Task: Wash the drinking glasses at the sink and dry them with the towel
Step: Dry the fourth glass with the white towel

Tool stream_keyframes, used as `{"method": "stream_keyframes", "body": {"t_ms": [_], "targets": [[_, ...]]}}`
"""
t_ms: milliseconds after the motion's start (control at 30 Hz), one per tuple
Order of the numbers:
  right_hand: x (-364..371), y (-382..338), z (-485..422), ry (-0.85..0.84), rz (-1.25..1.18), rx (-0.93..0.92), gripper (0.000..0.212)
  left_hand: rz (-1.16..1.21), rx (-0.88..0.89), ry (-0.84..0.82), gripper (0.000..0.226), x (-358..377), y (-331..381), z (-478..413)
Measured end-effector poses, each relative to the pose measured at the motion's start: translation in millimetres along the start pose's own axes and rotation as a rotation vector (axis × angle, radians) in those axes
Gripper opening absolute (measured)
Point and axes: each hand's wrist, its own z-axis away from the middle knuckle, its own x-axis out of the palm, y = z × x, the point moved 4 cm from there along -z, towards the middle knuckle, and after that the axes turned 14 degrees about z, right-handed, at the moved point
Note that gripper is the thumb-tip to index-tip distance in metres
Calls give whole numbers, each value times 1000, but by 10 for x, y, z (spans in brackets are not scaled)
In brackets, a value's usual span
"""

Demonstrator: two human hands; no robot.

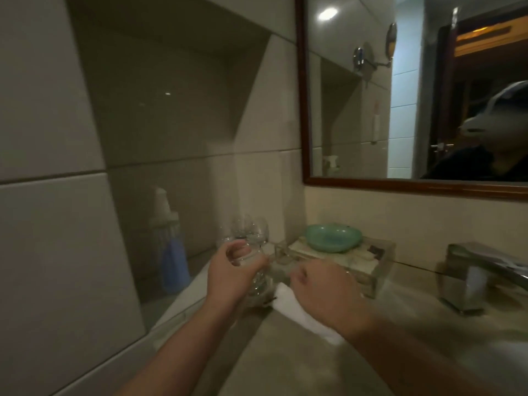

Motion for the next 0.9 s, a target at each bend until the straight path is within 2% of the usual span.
{"method": "stream_keyframes", "body": {"t_ms": [67,100,267,533,700,800,900], "targets": [[386,-16,39,-292,204,-82,39,-5,-31,19,53,-82,-110,-266],[499,10,43,-351,248,-97,40,9,-62,24,51,-104,-169,-383],[699,20,-174,-318,247,-16,47,-12,-114,50,48,-123,-410,-970],[896,123,-468,-316,186,68,57,-128,-73,155,87,43,-822,-1714],[957,167,-543,-328,190,75,57,-234,-34,208,68,80,-965,-1859],[984,174,-553,-329,196,72,58,-247,-30,236,83,70,-1027,-1895],[990,178,-559,-308,207,62,59,-292,-15,233,80,82,-1019,-1889]]}}
